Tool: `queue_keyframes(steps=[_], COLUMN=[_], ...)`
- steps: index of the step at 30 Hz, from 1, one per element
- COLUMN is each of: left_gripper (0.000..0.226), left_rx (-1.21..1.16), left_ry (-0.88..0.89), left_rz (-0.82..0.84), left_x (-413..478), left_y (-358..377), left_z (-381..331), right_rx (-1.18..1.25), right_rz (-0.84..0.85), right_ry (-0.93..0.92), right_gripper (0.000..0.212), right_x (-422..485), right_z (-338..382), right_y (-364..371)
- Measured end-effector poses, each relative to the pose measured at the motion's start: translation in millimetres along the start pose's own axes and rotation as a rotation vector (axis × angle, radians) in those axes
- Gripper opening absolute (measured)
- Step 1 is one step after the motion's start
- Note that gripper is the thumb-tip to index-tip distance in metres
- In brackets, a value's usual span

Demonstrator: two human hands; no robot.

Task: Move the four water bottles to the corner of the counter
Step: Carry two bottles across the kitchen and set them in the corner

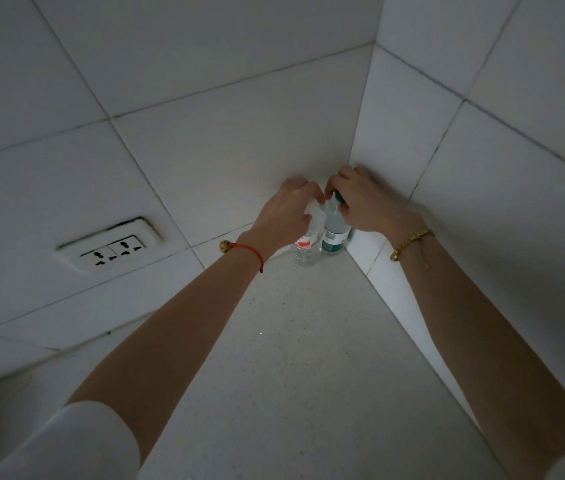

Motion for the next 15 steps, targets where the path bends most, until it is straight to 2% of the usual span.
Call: queue_keyframes(steps=[5, 9, 15], left_gripper=[0.049, 0.058, 0.062], left_rx=[-0.022, -0.021, 0.026], left_ry=[0.029, 0.028, -0.008], left_rz=[0.001, -0.022, -0.028], left_x=[-10, -23, -54], left_y=[-2, -12, -33], left_z=[-4, -11, -23], right_rx=[0.054, 0.137, 0.125], right_rz=[0.078, 0.090, 0.087], right_ry=[0.061, 0.093, 0.114], right_gripper=[0.045, 0.054, 0.062], right_x=[-8, -21, -51], right_z=[0, 11, 34], right_y=[-7, -18, -42])
Point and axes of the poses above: each hand's wrist, its own x-axis towards the middle knuckle, its own y-axis out of the palm, z = x × y, the point moved 3 cm from there along x, towards the middle knuckle, and after that the axes turned 2 degrees about x, right-handed, at the moved point
